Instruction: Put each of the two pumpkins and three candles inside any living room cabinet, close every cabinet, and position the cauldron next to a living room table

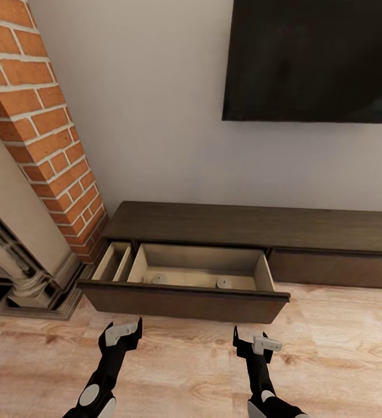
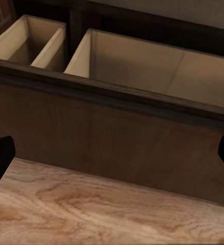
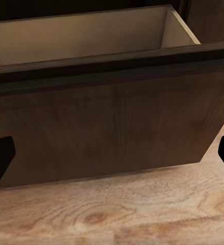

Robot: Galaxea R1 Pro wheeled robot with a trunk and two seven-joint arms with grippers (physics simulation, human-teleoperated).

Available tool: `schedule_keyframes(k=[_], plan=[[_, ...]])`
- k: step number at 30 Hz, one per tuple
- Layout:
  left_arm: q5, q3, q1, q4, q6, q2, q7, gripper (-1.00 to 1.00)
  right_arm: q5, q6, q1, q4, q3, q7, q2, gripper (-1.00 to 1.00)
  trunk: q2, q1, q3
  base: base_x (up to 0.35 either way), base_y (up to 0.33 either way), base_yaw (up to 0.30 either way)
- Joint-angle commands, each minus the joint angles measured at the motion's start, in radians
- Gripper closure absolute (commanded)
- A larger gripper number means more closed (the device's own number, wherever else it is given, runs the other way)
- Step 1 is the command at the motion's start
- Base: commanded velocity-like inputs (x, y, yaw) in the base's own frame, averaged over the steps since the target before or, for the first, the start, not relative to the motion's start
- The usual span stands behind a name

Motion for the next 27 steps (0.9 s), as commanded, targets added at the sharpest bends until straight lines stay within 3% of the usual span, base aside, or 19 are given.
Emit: schedule_keyframes(k=[1, 27], plan=[[0.008, -0.009, -0.001, -0.001, -0.006, 0.002, 0.007, -1.00, -0.002, -0.002, -0.001, 0.000, 0.009, -0.009, 0.000, -1.00, -0.008, 0.004, -0.004, 0.000, 0.000, 0.000], [0.009, -0.016, -0.001, 0.000, -0.004, 0.003, 0.000, -1.00, -0.002, 0.000, -0.001, 0.000, 0.008, -0.009, 0.000, -1.00, -0.190, 0.103, -0.085, 0.000, 0.000, 0.000]])
